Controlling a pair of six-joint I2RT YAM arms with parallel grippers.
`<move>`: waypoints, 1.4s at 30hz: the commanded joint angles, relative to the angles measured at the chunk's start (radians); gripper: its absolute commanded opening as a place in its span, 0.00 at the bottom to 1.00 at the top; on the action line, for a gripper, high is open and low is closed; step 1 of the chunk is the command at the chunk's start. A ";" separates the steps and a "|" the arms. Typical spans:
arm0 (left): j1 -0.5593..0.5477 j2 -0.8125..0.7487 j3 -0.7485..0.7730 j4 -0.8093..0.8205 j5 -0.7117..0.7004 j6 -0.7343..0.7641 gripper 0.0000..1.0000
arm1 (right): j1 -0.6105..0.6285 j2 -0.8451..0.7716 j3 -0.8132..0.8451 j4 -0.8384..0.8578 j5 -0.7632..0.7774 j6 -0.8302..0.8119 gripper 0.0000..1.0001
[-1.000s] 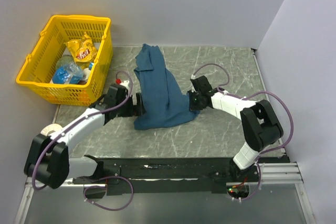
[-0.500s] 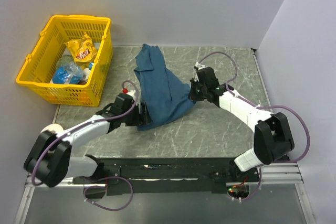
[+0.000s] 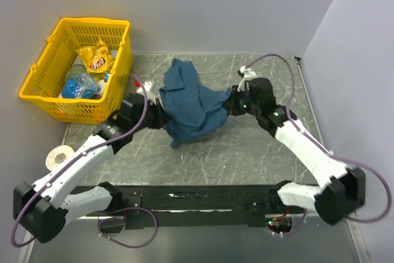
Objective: Pin the brooch onto the clothing
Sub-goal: Flatten out the clothes at the center of the board.
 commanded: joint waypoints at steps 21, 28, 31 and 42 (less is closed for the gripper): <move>0.035 0.478 0.479 -0.076 -0.058 0.192 0.86 | -0.384 0.165 -0.029 0.065 -0.079 0.187 0.02; 0.060 0.352 0.279 -0.007 -0.069 0.138 0.89 | -0.315 0.104 -0.003 0.033 0.048 0.110 0.82; 0.094 0.344 0.236 0.030 0.006 0.124 0.89 | -0.213 0.066 0.003 0.028 0.146 0.040 0.86; 0.219 0.473 0.161 0.130 0.221 0.036 0.88 | 0.242 0.231 0.025 0.030 0.355 -0.092 0.67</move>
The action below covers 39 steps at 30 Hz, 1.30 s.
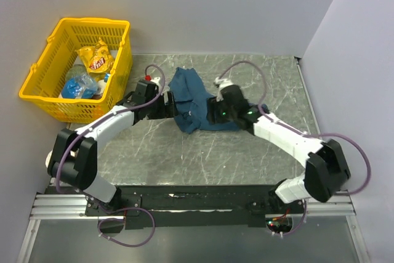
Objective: Pin the brooch onto the clothing
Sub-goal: Flatten out the clothes at the center of the board.
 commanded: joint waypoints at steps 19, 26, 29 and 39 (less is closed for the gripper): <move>0.086 -0.001 -0.017 0.044 0.119 -0.031 0.86 | 0.164 0.480 0.266 -0.047 0.473 -0.019 0.01; 0.085 -0.008 -0.003 0.030 0.077 0.000 0.86 | 0.163 0.285 0.199 -0.017 0.470 -0.073 0.00; 0.079 -0.013 0.003 0.048 0.087 0.001 0.85 | 0.148 0.129 0.171 -0.008 0.424 -0.071 0.00; -0.021 0.061 0.090 0.096 0.113 0.036 0.77 | -0.006 -0.152 0.104 -0.001 0.307 -0.021 0.00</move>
